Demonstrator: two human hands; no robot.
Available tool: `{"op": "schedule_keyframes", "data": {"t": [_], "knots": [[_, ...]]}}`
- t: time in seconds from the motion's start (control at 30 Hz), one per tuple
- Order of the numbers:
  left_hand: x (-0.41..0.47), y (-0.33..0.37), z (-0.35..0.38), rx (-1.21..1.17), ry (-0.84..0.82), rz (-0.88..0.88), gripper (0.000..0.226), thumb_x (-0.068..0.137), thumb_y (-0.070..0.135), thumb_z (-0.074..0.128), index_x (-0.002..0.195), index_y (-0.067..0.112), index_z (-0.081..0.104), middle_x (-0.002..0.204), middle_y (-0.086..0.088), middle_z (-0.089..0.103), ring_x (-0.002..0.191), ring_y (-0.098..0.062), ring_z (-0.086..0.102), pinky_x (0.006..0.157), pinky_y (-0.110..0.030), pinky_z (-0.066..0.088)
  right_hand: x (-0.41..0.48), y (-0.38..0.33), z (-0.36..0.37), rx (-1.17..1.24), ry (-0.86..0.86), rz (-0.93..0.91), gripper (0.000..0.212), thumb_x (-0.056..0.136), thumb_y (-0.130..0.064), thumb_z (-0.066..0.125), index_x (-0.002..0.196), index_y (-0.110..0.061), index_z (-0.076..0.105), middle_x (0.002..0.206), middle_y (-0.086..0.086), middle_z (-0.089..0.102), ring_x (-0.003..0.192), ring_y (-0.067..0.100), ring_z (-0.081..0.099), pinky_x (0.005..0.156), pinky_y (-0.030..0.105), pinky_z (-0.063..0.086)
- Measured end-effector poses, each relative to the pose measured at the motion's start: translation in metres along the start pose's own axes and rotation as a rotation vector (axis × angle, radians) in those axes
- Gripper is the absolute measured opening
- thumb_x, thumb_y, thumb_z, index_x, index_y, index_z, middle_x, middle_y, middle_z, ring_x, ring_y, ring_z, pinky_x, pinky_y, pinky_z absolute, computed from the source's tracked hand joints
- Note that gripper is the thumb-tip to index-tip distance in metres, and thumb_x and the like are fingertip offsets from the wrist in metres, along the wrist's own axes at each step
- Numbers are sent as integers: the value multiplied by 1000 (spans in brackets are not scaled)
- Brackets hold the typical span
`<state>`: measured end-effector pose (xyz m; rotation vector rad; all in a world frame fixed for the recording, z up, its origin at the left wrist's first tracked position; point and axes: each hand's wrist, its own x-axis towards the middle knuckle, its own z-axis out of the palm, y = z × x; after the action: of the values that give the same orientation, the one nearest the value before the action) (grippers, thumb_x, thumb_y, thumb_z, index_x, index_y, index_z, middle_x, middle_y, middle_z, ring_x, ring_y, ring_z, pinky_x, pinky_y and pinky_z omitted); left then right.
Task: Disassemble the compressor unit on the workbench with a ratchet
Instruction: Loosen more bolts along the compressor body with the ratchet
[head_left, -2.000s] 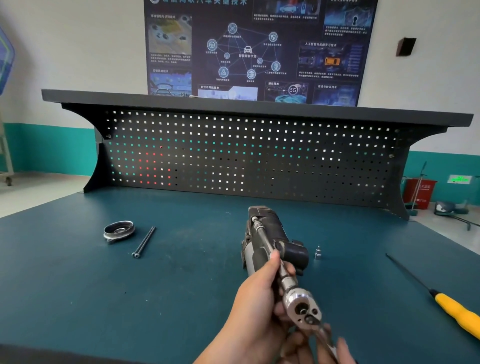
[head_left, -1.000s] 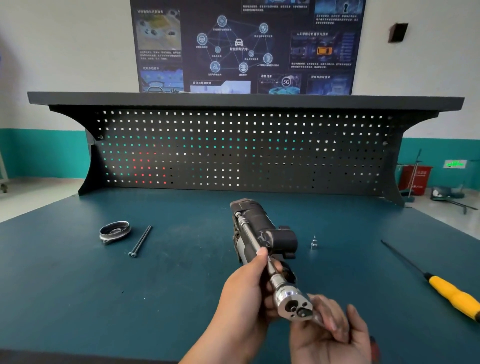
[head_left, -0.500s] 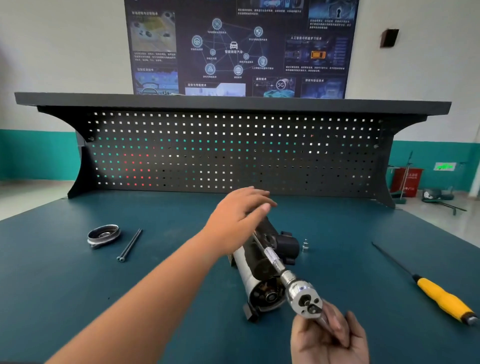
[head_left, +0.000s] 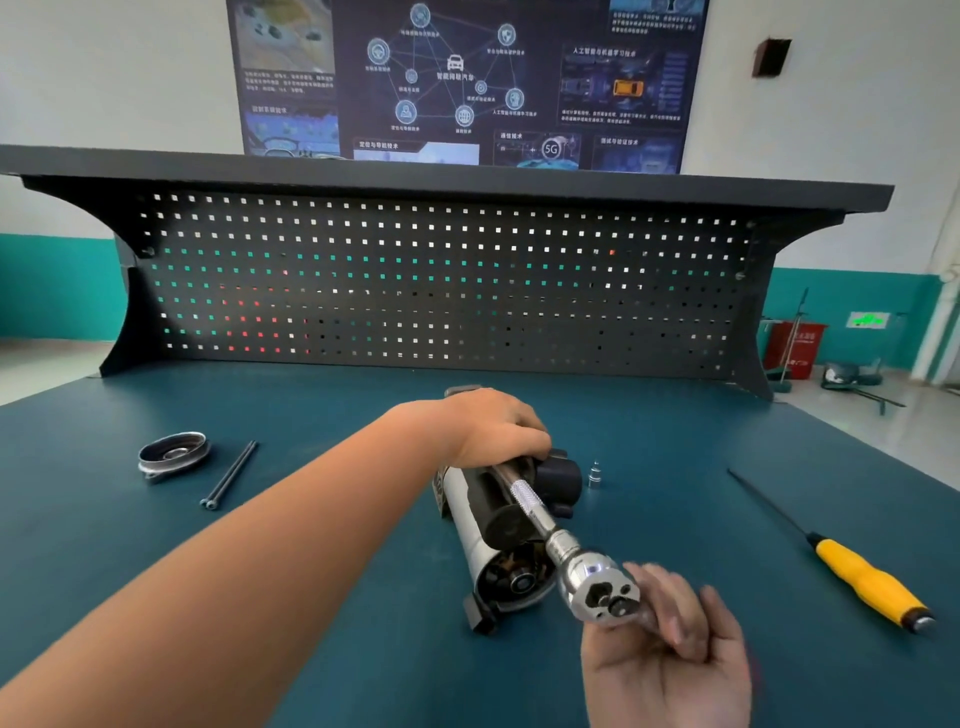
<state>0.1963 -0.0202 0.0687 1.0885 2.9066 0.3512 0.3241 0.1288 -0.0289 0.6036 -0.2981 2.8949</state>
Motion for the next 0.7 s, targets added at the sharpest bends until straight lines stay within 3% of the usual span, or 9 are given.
{"op": "schedule_keyframes", "data": {"t": [0.1, 0.23, 0.3, 0.4, 0.53, 0.57, 0.63, 0.7], "knots": [[1, -5, 1, 7, -19, 27, 58, 70, 48, 31, 104, 19, 68, 119, 1, 60, 125, -19, 44, 105, -43, 30, 3, 2, 21, -80, -137, 26, 26, 92, -19, 25, 70, -16, 37, 56, 3, 23, 69, 19, 31, 88, 29, 30], [4, -6, 5, 30, -4, 49, 58, 70, 50, 30, 101, 19, 69, 117, 2, 62, 125, -19, 45, 105, -44, 31, 14, -4, 40, 44, -371, 260, 26, 92, -13, 29, 68, -15, 38, 52, 2, 23, 58, 22, 30, 68, 37, 34], [2, -7, 5, 48, 9, 70, 58, 72, 47, 29, 101, 15, 68, 115, 0, 63, 123, -21, 47, 104, -45, 31, 19, -8, 51, -25, -366, 334, 28, 91, -11, 38, 63, -16, 37, 51, 3, 28, 51, 19, 29, 55, 35, 32], [0, -6, 4, 105, -2, 101, 58, 75, 45, 26, 105, 15, 67, 117, -1, 62, 124, -21, 47, 104, -44, 31, 17, -10, 71, -393, -258, 291, 39, 71, -23, 66, 51, -23, 33, 42, -6, 21, 38, 11, 19, 38, 23, 26], [-8, -3, 3, 230, 45, 124, 45, 96, 40, 33, 114, 12, 64, 128, 0, 59, 140, -13, 27, 114, -37, 16, 12, -3, 87, -625, -208, 295, 48, 50, -35, 80, 43, -24, 33, 36, -10, 21, 31, 4, 19, 34, 16, 26], [-14, -1, 3, 237, 135, 139, 40, 99, 35, 35, 114, 11, 64, 130, 0, 58, 142, -13, 23, 114, -35, 12, 12, -2, 88, -651, -209, 302, 50, 48, -36, 81, 43, -23, 33, 36, -10, 22, 31, 4, 20, 35, 16, 26], [-28, 5, 14, 154, 574, 197, 30, 98, 30, 42, 105, 10, 64, 121, -2, 61, 132, -18, 38, 109, -32, 21, 12, 0, 91, -686, -213, 308, 51, 47, -37, 81, 44, -23, 32, 36, -9, 22, 31, 5, 20, 36, 16, 28], [-56, 13, 37, -216, 1012, 132, 12, 91, 33, 48, 88, 25, 57, 91, 8, 59, 93, -8, 53, 84, -19, 37, 10, 0, 94, -709, -209, 305, 52, 46, -38, 81, 44, -23, 31, 37, -9, 21, 32, 5, 19, 36, 16, 28]]}}
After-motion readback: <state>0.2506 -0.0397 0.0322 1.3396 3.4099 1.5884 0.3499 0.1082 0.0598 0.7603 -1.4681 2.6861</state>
